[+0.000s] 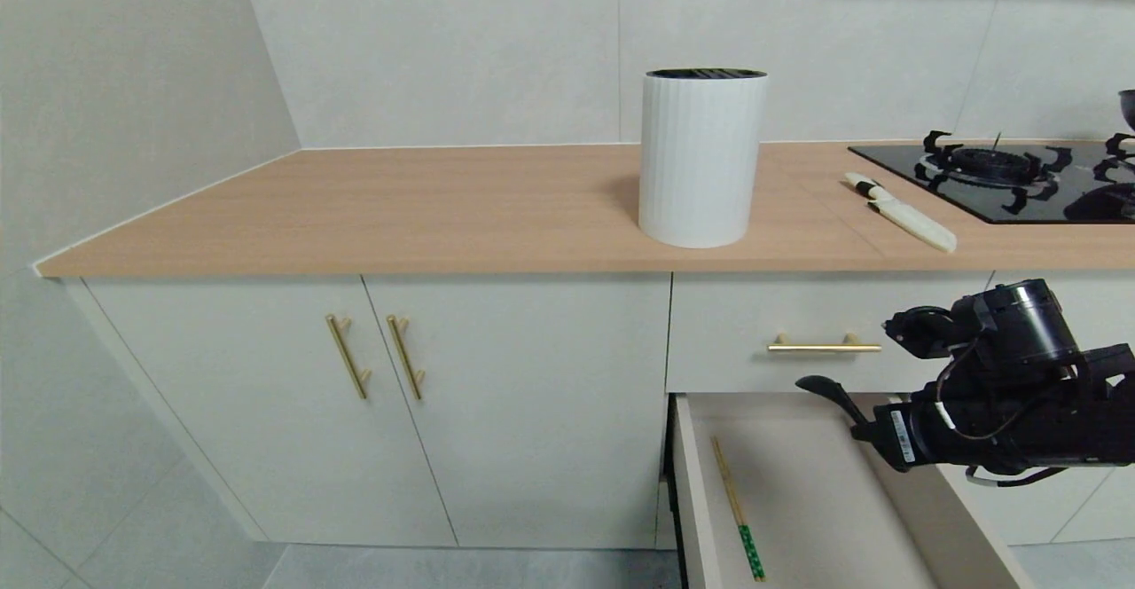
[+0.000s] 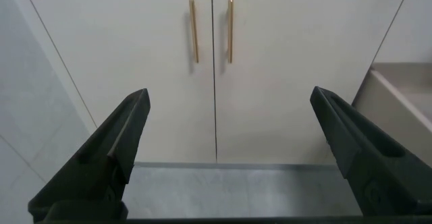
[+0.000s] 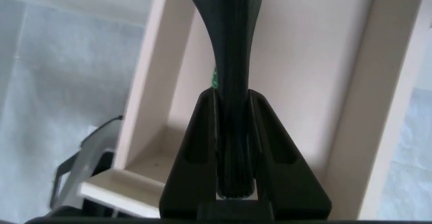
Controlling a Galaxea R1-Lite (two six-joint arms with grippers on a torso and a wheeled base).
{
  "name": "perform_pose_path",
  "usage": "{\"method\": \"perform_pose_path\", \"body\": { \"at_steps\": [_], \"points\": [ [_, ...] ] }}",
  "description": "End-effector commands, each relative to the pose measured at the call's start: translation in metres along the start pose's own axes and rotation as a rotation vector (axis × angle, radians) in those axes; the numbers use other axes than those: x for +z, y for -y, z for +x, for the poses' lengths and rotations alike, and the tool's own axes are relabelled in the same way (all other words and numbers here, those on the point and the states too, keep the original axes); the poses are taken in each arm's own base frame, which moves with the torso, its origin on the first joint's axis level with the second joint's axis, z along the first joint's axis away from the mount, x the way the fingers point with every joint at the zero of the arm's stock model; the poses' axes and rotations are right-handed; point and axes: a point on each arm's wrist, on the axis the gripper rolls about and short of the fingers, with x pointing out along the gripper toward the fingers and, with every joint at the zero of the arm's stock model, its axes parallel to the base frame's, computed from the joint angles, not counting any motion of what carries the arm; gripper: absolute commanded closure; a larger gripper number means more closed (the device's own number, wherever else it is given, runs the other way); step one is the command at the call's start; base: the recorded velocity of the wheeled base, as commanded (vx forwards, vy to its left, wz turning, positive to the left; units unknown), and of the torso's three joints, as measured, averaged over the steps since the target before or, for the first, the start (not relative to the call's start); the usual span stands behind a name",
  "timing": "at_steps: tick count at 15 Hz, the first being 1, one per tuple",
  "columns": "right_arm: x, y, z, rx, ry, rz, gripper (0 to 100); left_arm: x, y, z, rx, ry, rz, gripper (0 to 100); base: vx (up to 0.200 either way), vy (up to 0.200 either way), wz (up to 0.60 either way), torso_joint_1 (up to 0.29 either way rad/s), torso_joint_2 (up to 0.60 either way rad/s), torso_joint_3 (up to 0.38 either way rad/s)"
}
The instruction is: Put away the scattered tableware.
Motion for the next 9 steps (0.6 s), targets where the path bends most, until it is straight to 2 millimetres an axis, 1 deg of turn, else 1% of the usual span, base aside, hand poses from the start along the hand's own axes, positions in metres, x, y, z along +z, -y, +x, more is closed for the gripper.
{"method": "perform_pose_path", "body": {
  "at_steps": [1,5,7,9],
  "points": [
    [-0.0021,0.0007,0.0061,-0.001,-0.022,-0.001,100,-0.0003,0.0000,0.0001,0.000,0.000,0.000,0,0.000,0.000,0.00,-0.159,0.46,0.295],
    [-0.0006,0.0010,0.0074,-0.012,-0.007,-0.003,100,-0.0003,0.0000,0.0001,0.000,0.000,0.000,0,0.000,0.000,0.00,-0.141,0.45,0.309],
    [-0.0025,0.0013,0.0089,-0.013,-0.015,-0.003,100,-0.0003,0.0000,0.0001,0.000,0.000,0.000,0,0.000,0.000,0.00,-0.102,0.41,0.293],
    [-0.0025,0.0018,0.0127,-0.019,-0.017,-0.003,100,0.0002,0.0000,0.0000,0.000,0.001,0.000,0,0.000,0.000,0.00,-0.041,0.15,0.105]
  ]
}}
